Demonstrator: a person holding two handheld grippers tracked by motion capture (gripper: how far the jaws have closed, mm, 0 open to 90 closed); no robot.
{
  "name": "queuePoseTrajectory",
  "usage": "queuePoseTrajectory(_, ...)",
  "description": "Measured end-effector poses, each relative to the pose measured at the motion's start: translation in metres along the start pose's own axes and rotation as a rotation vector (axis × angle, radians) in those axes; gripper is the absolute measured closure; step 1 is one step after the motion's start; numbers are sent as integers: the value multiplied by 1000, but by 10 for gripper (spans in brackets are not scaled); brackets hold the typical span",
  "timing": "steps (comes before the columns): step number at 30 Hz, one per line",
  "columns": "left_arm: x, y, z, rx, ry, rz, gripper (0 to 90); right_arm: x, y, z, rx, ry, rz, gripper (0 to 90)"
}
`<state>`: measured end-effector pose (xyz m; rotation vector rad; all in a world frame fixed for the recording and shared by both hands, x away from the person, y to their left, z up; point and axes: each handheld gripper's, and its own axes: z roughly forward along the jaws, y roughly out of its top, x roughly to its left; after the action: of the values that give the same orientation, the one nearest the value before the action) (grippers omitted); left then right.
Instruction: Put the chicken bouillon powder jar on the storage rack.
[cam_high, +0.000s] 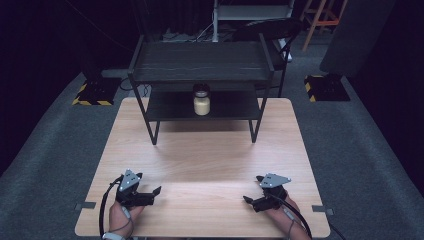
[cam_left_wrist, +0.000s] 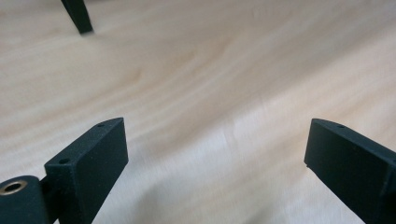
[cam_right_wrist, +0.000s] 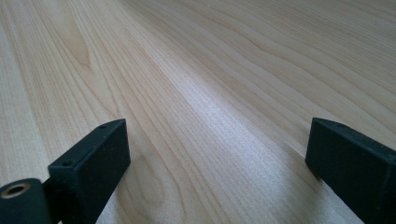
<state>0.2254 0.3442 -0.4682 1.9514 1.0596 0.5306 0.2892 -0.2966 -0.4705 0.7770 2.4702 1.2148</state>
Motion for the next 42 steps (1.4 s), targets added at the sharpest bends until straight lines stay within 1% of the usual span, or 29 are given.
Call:
queuePoseTrajectory(2,-3,-3,3,24,-9,23,60,0,0,0,0,0,0,63)
queuePoseTrajectory(4,-7,3,8,68,-19,64,59,0,0,0,0,-1,1,63)
queuePoseTrajectory(5,-8,4,10,70,-30,85,59,0,0,0,0,-2,1,63)
queuePoseTrajectory(6,-8,2,11,60,-40,93,53,0,0,0,0,-2,2,63)
queuePoseTrajectory(7,-7,0,13,50,-49,84,53,0,0,0,-1,-2,2,63)
queuePoseTrajectory(8,-7,0,13,50,-49,84,52,0,0,0,-1,-2,2,63)
queuePoseTrajectory(9,-6,0,15,47,-50,68,46,0,0,0,-1,-2,2,63)
queuePoseTrajectory(18,-8,0,16,43,-41,62,44,0,0,0,-1,-1,0,63)
queuePoseTrajectory(42,-8,0,17,41,-38,60,40,-1,1,1,0,-2,1,63)
